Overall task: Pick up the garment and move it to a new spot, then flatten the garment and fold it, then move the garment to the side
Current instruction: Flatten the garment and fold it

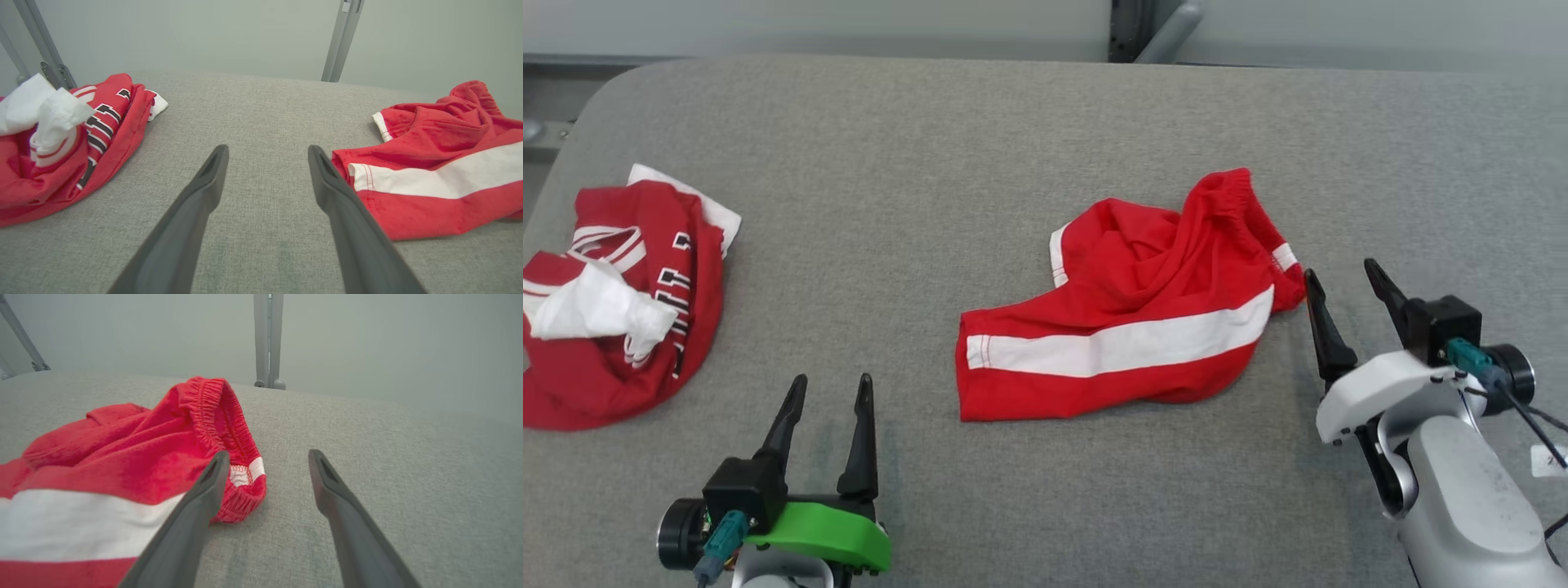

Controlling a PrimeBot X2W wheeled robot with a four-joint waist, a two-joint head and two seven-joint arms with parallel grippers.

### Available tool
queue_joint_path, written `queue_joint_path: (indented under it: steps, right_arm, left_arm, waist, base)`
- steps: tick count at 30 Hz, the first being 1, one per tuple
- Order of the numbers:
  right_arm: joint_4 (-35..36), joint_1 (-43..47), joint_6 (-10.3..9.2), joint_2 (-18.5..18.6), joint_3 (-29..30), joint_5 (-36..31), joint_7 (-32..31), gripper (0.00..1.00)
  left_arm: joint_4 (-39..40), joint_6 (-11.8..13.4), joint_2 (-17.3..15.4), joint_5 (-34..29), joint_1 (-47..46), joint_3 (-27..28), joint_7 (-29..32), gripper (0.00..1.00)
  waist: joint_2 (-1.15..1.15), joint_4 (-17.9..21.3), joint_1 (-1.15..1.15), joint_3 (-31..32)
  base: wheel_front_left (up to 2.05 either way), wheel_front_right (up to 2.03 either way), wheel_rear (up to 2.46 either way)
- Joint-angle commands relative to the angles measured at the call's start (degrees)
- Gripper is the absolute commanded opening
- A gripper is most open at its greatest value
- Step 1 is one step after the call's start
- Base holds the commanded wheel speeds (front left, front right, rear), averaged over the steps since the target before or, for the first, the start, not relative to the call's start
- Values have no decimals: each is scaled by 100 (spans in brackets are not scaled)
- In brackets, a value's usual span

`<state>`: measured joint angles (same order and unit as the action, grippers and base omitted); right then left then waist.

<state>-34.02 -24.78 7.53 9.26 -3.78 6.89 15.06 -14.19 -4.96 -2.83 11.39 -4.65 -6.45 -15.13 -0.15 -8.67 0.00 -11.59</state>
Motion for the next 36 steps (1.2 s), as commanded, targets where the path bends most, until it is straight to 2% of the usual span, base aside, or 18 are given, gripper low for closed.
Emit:
queue_joint_path:
  steps: [1,10,18,32,36]
  right_arm:
    - [200,308,-7,-67,37,39,16,100]
    - [976,1363,-8,-320,74,16,16,100]
    - [1147,1998,-7,-528,235,-35,16,100]
    - [1178,1980,-8,-579,279,-91,16,100]
    - [1187,1887,-8,-576,173,-100,16,100]
  left_arm:
    - [18,25,-17,-60,145,106,-3,100]
    - [56,-4,-16,-226,562,541,-3,100]
    - [68,-63,-16,-331,929,610,-3,100]
    - [0,-65,-16,-243,864,485,-3,100]
    - [-231,-143,-16,10,574,231,-3,100]
  waist:
    - [15,612,0,521]
    - [15,1062,0,925]
    - [15,1126,0,1093]
    - [15,1122,0,1070]
    - [15,1106,0,848]
  base:
    - [0,0,0]
    - [0,0,0]
    - [0,0,0]
    - [0,0,0]
    - [0,0,0]
